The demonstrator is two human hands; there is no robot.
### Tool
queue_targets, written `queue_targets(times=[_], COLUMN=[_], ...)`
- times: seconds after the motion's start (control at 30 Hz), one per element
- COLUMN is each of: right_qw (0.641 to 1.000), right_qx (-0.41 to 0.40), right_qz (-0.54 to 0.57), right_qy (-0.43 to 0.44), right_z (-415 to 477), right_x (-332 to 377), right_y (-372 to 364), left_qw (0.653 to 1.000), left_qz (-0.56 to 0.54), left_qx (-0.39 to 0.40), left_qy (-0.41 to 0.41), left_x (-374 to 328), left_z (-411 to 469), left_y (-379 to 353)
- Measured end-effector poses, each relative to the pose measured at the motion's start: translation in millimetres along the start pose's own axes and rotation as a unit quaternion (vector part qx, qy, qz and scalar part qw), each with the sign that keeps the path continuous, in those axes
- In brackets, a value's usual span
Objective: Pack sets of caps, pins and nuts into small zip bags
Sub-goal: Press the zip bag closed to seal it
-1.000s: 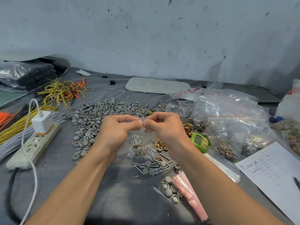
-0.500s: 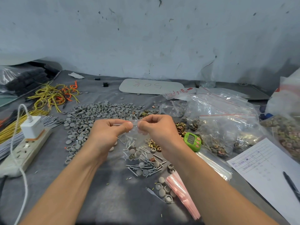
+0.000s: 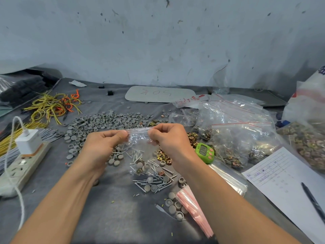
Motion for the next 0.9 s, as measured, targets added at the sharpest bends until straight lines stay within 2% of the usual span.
queue_targets(times=[0.3, 0.37, 0.43, 0.5, 0.63, 0.73, 0.8, 0.9], right_qw=[1.000, 1.000, 0.998, 0.995, 0.998, 0.997, 0.994, 0.981], right_qx=[-0.017, 0.010, 0.061, 0.074, 0.021, -0.017, -0.061, -0.176], right_qz=[0.010, 0.012, -0.023, -0.060, -0.025, -0.002, 0.002, 0.001], right_qy=[0.007, 0.019, 0.019, 0.023, 0.045, 0.077, 0.087, 0.081], right_z=[-2, -2, -5, -8, -13, -19, -23, -27], right_x=[0, 0, -1, -3, 6, 17, 20, 16], right_y=[1, 1, -4, -4, 24, 58, 86, 146], left_qw=[1.000, 0.999, 0.999, 0.998, 0.990, 0.979, 0.975, 0.978], left_qz=[0.000, 0.003, 0.010, 0.014, 0.009, 0.059, 0.078, 0.062], left_qx=[-0.003, -0.021, -0.028, -0.022, -0.053, -0.071, -0.057, -0.011], left_qy=[-0.009, -0.028, -0.045, -0.065, -0.133, -0.180, -0.200, -0.199], left_x=[0, -3, -8, -15, -34, -46, -51, -52], left_z=[3, 2, 0, -3, -15, -20, -21, -19], left_y=[0, -2, -6, -14, -29, -53, -79, -122])
Point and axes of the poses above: each hand's wrist, its own z-axis towards the middle knuckle, its own y-axis out of the back of the hand, x = y × z, the point moved 5 cm from there along z, towards the middle knuckle, and after that the axes turned 8 degrees about x, right-handed, at the moved point
